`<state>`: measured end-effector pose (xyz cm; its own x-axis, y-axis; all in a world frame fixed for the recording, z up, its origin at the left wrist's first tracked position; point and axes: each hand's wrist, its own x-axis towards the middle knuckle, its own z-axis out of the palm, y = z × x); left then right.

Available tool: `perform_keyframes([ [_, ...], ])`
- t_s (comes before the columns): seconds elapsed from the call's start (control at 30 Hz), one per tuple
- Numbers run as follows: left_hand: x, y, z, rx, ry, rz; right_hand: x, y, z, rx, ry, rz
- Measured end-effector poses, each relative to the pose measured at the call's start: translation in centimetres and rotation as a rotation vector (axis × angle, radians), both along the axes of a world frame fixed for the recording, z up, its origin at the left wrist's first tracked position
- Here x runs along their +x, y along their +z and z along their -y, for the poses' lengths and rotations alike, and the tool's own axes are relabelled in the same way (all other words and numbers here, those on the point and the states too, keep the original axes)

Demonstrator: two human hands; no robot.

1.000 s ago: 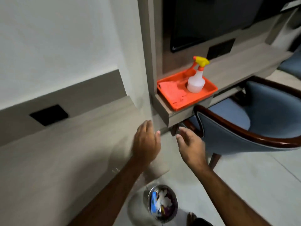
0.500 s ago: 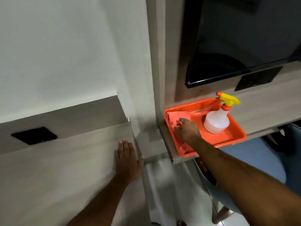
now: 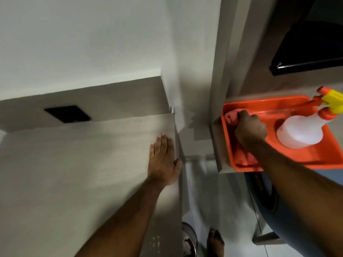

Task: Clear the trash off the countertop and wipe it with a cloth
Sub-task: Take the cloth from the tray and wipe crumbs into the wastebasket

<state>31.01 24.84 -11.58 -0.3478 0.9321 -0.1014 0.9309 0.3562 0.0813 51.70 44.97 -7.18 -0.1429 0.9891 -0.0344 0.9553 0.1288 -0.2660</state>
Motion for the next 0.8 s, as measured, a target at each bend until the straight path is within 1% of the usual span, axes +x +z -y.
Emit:
perform_keyframes([
  [0.07,0.7,1.3,0.6,0.087,0.010,0.096,0.4,2.4,2.1,0.101,-0.011,-0.140],
  [0.17,3.6,4.2,2.6,0.455,-0.003,0.265,1.5,6.1,8.8,0.328,0.026,-0.456],
  [0.2,5.1,4.6,4.0,0.563,-0.004,0.336,2.2,6.7,12.1,0.366,0.033,-0.551],
  [0.23,6.8,4.8,5.9,0.653,0.002,0.423,3.1,6.5,15.8,0.356,0.033,-0.646],
  [0.27,8.7,4.7,7.9,0.736,0.002,0.519,4.4,5.8,19.2,0.299,0.025,-0.741],
  [0.3,10.6,4.0,10.8,0.796,-0.018,0.614,5.6,4.4,23.1,0.214,0.001,-0.819],
  [0.33,12.4,3.0,13.9,0.842,-0.068,0.672,6.6,2.6,26.6,0.130,-0.034,-0.885],
  [0.4,15.3,-0.1,20.9,0.858,-0.236,0.679,8.1,-2.3,33.0,-0.013,-0.097,-0.999],
  [0.43,16.1,-2.2,24.0,0.830,-0.316,0.645,8.5,-4.9,35.4,-0.087,-0.157,-1.044],
  [0.5,17.2,-7.8,30.4,0.697,-0.378,0.588,9.3,-11.3,40.3,-0.296,-0.384,-1.046],
  [0.53,17.3,-10.8,33.1,0.603,-0.363,0.574,9.6,-14.6,42.2,-0.400,-0.520,-1.028],
  [0.57,17.1,-14.1,35.5,0.491,-0.302,0.571,9.9,-17.7,43.8,-0.529,-0.646,-1.014],
  [0.6,16.7,-17.3,37.1,0.373,-0.199,0.571,10.2,-20.2,44.8,-0.663,-0.742,-0.995],
  [0.63,16.3,-20.6,38.7,0.248,-0.046,0.559,10.4,-22.9,46.1,-0.769,-0.816,-0.963],
  [0.7,15.4,-26.7,40.6,-0.018,0.332,0.576,11.1,-27.7,48.0,-0.877,-0.901,-0.942],
  [0.73,14.7,-29.5,40.8,-0.148,0.532,0.623,11.2,-29.5,48.9,-0.940,-0.925,-1.006],
  [0.8,13.2,-34.3,40.5,-0.349,0.879,0.778,10.7,-32.0,49.9,-1.111,-0.962,-1.262],
])
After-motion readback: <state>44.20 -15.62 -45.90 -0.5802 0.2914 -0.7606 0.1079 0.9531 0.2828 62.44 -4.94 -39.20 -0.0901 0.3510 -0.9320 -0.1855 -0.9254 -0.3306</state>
